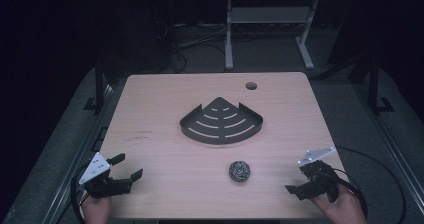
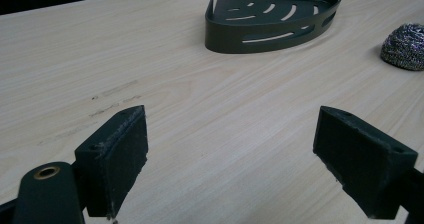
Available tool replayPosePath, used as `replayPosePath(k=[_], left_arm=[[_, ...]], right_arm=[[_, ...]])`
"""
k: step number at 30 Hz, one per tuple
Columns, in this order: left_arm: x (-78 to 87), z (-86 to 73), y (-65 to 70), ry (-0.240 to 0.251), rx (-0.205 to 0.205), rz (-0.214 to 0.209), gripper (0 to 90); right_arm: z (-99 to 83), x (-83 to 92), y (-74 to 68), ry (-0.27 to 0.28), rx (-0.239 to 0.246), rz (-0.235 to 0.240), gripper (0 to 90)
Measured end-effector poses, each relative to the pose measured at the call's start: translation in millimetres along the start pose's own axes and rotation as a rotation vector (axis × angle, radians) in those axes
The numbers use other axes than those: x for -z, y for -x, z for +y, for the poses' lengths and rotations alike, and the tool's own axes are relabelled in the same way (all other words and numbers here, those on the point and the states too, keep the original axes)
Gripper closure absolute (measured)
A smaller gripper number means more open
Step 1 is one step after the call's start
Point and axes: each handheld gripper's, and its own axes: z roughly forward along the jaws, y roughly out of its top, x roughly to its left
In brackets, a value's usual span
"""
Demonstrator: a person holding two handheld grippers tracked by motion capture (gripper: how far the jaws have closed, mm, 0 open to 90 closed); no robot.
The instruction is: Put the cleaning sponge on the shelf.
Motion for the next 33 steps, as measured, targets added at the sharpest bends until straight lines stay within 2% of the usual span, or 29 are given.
replayPosePath(k=[6,14,25,33], left_arm=[[2.0,0.3,2.8,0.013,-0.008,0.007,13.7],[0.4,0.9,3.4,0.008,-0.021,-0.013,13.7],[-0.5,0.6,3.3,0.006,-0.014,-0.016,13.7],[0.0,0.6,3.5,0.006,-0.019,-0.019,13.7]], right_arm=[[6.4,0.5,-2.6,-0.015,0.022,0.011,15.8],[21.6,-0.5,-11.5,-0.035,0.079,0.019,15.8],[44.3,-5.5,-26.8,-0.067,0.145,0.035,15.7],[54.0,-7.1,-31.3,-0.083,0.176,0.046,16.1]])
